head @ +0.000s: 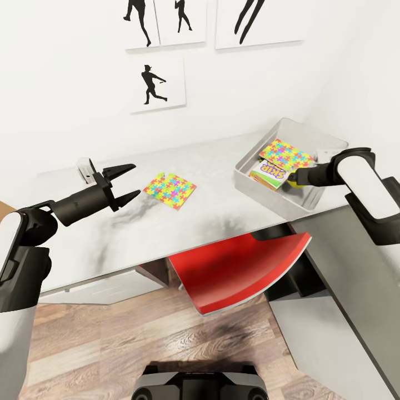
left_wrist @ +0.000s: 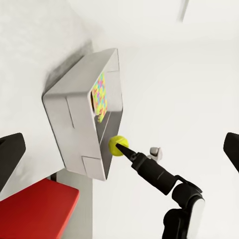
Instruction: Put all the toys in the child's room - the three board games (two on the bed and one on the table), the two jigsaw puzzles on the table, and the tennis ball on the table - inside the toy box on the table in the child's room.
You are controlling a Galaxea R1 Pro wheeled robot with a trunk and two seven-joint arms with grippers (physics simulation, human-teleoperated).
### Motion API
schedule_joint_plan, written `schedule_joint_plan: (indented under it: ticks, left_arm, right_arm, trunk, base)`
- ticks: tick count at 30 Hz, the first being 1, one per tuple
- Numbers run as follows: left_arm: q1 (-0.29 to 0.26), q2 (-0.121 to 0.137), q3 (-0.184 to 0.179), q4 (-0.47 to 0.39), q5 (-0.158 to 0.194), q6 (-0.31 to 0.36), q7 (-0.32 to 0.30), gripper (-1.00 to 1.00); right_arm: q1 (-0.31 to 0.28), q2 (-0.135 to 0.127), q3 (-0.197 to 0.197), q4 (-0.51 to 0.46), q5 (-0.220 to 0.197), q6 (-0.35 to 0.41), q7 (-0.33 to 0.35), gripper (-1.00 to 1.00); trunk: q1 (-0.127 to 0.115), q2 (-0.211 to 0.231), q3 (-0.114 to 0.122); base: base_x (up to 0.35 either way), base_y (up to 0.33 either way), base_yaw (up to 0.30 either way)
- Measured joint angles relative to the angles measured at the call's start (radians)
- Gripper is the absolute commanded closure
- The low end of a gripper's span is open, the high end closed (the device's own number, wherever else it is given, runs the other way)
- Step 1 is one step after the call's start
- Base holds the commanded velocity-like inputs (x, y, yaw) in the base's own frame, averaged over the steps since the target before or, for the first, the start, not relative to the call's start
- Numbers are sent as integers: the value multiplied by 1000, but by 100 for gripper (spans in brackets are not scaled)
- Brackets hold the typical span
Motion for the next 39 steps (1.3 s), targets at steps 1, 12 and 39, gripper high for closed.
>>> schedule_joint_plan:
  ticks: [1,12,39]
  left_arm:
    - [0,0,0,0,0,0,0,-100]
    - [0,0,0,0,0,1,-1,-100]
    - [0,1,0,0,0,1,-1,-100]
  right_arm:
    - [0,0,0,0,5,0,1,100]
    - [1,4,-4,6,31,0,7,100]
    - [1,15,-15,16,32,0,-3,-100]
  trunk:
    - [0,0,0]
    - [0,0,-10]
    - [0,0,-18]
  base:
    - [0,0,-4]
    - [0,0,-47]
    - [0,0,-7]
